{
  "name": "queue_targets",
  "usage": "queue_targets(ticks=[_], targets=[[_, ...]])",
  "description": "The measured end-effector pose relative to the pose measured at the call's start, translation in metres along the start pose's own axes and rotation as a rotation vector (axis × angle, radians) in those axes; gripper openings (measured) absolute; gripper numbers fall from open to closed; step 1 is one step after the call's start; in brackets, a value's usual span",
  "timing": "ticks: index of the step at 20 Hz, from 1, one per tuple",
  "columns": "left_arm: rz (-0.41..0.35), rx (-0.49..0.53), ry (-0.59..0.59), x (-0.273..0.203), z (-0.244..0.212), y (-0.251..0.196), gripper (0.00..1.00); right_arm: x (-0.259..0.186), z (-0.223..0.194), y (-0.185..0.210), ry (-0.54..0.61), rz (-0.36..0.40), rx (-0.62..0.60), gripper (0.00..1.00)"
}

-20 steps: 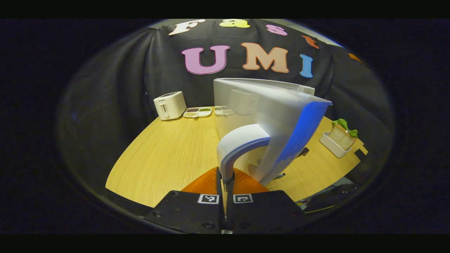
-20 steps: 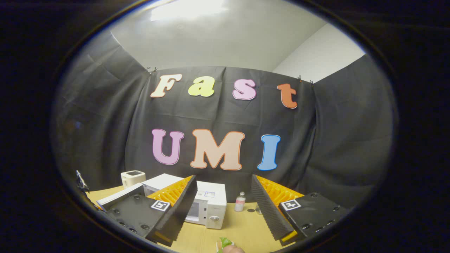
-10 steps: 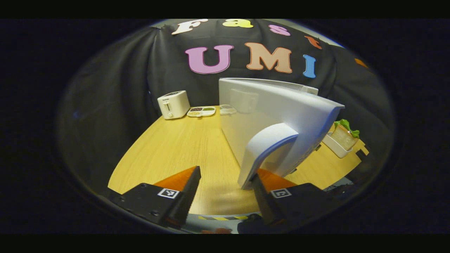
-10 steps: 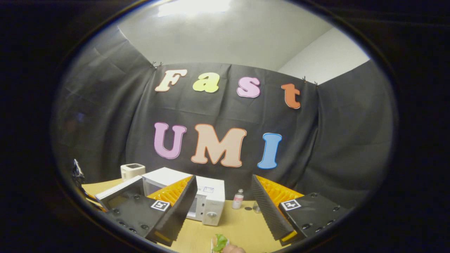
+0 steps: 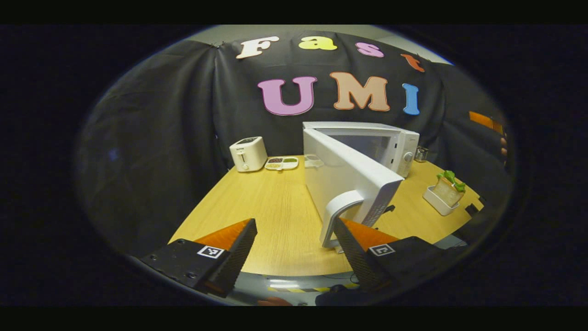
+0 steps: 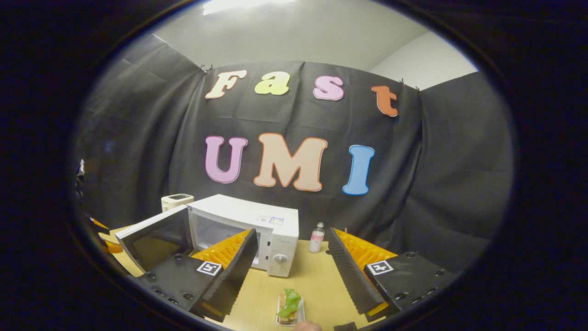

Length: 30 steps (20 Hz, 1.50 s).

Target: Open the microwave oven with the left hand, put the food in, and close the microwave oven.

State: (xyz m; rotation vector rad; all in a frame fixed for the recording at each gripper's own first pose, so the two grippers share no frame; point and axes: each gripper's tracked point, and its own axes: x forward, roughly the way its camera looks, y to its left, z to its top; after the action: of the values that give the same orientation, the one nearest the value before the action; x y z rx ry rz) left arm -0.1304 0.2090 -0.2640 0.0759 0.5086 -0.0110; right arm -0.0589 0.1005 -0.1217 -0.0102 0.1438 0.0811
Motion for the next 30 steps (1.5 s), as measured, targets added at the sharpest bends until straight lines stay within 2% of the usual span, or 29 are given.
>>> queue_targets(ticks=[1,2,8,10,11,12,14,19,20,21,22,23,24,25,26,27,28,30], targets=[[0.008,-0.002,-0.02,-0.006,0.008,0.001,0.95,0.0,-0.012,0.0,0.019,0.0,0.007,0.97],[0.017,-0.002,-0.042,-0.012,0.016,0.003,0.98,0.002,-0.026,-0.001,0.037,-0.004,0.009,0.97],[0.068,-0.027,-0.182,-0.038,0.082,0.008,0.98,0.005,-0.111,0.002,0.171,0.006,-0.067,0.98],[0.07,-0.056,-0.239,-0.048,0.109,0.006,0.98,0.005,-0.142,0.002,0.224,0.011,-0.059,0.98],[0.074,-0.065,-0.269,-0.053,0.122,0.005,0.94,0.004,-0.16,-0.001,0.259,0.002,-0.05,0.99],[0.08,-0.073,-0.289,-0.057,0.135,0.006,1.0,0.002,-0.176,-0.004,0.288,-0.003,-0.039,0.98],[0.084,-0.087,-0.351,-0.069,0.162,0.002,0.97,-0.001,-0.203,-0.008,0.339,-0.017,-0.026,0.98],[0.082,0.006,-0.459,-0.082,0.205,-0.009,1.0,-0.006,-0.254,-0.005,0.436,-0.01,-0.02,0.99],[0.076,0.01,-0.475,-0.083,0.21,-0.013,0.97,-0.008,-0.264,-0.004,0.446,-0.008,-0.02,0.97],[0.064,0.007,-0.484,-0.083,0.213,-0.019,1.0,-0.007,-0.269,-0.004,0.457,-0.006,-0.023,0.96],[0.056,0.007,-0.487,-0.084,0.214,-0.024,0.97,-0.009,-0.277,-0.003,0.483,-0.004,-0.015,0.94],[0.055,0.008,-0.491,-0.084,0.216,-0.026,1.0,-0.009,-0.287,-0.003,0.503,-0.009,0.007,0.92],[0.052,0.009,-0.499,-0.085,0.219,-0.027,0.97,-0.008,-0.292,-0.004,0.513,-0.013,0.024,0.92],[0.059,0.004,-0.507,-0.085,0.223,-0.028,1.0,-0.007,-0.295,-0.005,0.523,-0.019,0.035,0.89],[0.072,-0.012,-0.517,-0.087,0.227,-0.026,0.97,-0.006,-0.296,-0.006,0.531,-0.022,0.047,0.84],[0.073,-0.036,-0.528,-0.089,0.23,-0.028,1.0,-0.006,-0.297,-0.009,0.536,-0.033,0.044,0.85],[0.076,-0.055,-0.534,-0.09,0.233,-0.031,0.96,-0.004,-0.297,-0.009,0.532,-0.035,0.044,0.78],[0.066,-0.066,-0.534,-0.091,0.233,-0.037,0.96,-0.002,-0.295,-0.008,0.529,-0.03,0.037,0.64]])
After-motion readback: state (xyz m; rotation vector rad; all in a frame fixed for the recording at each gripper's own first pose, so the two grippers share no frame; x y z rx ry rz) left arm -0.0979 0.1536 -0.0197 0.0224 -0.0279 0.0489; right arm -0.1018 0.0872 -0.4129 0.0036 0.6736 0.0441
